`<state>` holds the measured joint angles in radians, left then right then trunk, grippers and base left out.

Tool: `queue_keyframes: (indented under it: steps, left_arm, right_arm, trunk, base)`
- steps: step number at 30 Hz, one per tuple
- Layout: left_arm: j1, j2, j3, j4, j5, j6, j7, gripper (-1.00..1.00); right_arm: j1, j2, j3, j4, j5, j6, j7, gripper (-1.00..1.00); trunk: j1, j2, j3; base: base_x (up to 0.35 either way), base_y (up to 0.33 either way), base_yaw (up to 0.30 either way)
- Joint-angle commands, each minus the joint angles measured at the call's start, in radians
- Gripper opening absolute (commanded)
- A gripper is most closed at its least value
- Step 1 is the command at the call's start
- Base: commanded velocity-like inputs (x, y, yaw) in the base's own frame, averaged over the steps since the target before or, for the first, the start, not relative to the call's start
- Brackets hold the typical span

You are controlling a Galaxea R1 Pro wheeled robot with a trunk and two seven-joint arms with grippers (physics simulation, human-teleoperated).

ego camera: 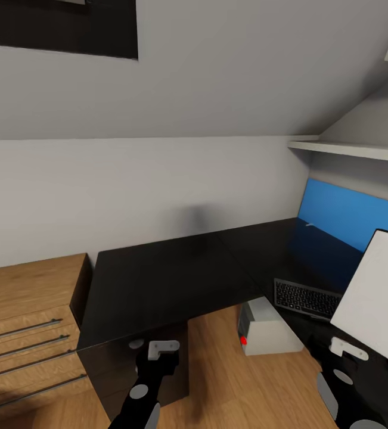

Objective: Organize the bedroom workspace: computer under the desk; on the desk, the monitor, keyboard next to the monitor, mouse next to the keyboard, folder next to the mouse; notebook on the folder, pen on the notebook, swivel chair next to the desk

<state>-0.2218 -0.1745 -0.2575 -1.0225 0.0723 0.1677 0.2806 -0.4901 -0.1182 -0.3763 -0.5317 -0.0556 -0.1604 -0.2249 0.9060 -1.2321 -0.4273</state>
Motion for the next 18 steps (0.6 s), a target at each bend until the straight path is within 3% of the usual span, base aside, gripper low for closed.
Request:
queue_keyframes:
  steps: [1, 5, 18]
  left_arm:
    - [-0.001, 0.0, -0.002, -0.001, 0.007, 0.004, 0.006, 1.0]
    - [-0.001, 0.0, -0.002, -0.001, 0.007, 0.004, 0.006, 1.0]
    - [-0.001, 0.0, -0.001, -0.016, 0.008, 0.005, 0.006, 1.0]
  right_arm:
    - [-0.001, 0.0, 0.0, 0.001, -0.006, -0.005, -0.001, 1.0]
    - [-0.001, 0.0, 0.0, 0.001, -0.006, -0.005, -0.001, 1.0]
    - [-0.001, -0.001, 0.0, 0.0, -0.006, -0.004, -0.001, 1.0]
  trunk:
    - [0.004, -0.008, -0.004]
    - [0.019, -0.036, -0.017]
    - [0.019, -0.036, -0.017]
  base:
    - [0.0, 0.0, 0.0]
    - [0.0, 0.0, 0.0]
    - [0.0, 0.0, 0.0]
